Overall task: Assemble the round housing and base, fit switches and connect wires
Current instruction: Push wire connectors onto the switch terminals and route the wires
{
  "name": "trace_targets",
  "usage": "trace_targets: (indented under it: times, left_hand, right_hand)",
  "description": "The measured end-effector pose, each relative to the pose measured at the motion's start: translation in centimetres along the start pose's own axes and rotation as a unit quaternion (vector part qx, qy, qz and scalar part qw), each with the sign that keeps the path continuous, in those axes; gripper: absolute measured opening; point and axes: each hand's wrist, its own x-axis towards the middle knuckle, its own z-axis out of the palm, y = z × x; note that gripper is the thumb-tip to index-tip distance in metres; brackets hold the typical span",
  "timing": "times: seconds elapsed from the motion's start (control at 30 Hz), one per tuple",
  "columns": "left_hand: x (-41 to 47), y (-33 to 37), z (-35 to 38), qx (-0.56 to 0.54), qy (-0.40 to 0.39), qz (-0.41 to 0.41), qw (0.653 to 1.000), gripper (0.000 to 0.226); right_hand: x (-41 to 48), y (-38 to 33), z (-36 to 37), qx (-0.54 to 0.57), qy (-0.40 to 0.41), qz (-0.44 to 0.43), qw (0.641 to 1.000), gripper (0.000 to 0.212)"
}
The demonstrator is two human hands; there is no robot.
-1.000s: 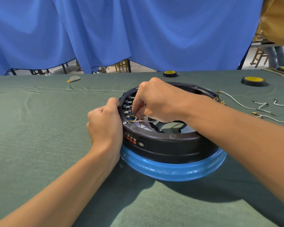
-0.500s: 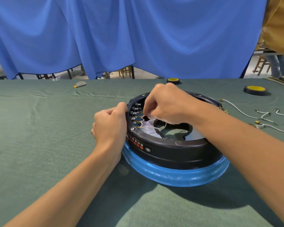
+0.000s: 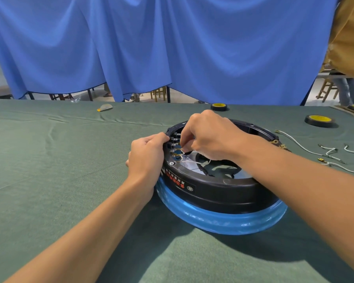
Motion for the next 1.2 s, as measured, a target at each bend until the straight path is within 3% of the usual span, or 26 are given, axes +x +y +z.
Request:
trace_targets:
  times: [0.17,0.43,0.63,0.8,0.97,1.13,1.2]
  left_hand:
    - [0.1,-0.1,-0.1,0.004,-0.004,0.004,1.0,0.036]
    - [-0.3,0.1,-0.2,0.008,-0.019,0.011,1.0,0.025]
    - [0.0,0.1,-0.4,-0.006,-0.019,-0.013,1.0,0.025]
    - [0.1,-0.3,-0.3,0.049,-0.016,0.028,0.998,0.043]
    - [0.0,0.0,-0.3,0.038,-0.01,-0.003,0.999,0.029]
    - [-0.1,0.1,-0.4,0.046,0.003,-0.01,0.999,0.027]
    - [-0.1,0.4,-0.4,0.048,0.003,0.008,0.999,0.039]
  right_hand:
    - [0.1,-0.2,0.1,-0.001,-0.007,0.007,1.0,0.019]
    - [-0.2,0.7,-0.1,-0.009,0.007,0.058,0.998,0.008]
    - [0.7,0.1,0.7,0.014,-0.016,0.059,0.998,0.013]
    - [1.0,0.2,0.7,0.042,-0.017,0.055,0.997,0.011]
    - [0.6,0.1,0.5,0.028,-0.03,0.041,0.998,0.016]
    - [-1.5,0.7,-1.8,-0.037,0.031,0.009,0.999,0.021]
    - [-3.5,1.8,-2.9,-0.045,0.069,0.001,0.997,0.021]
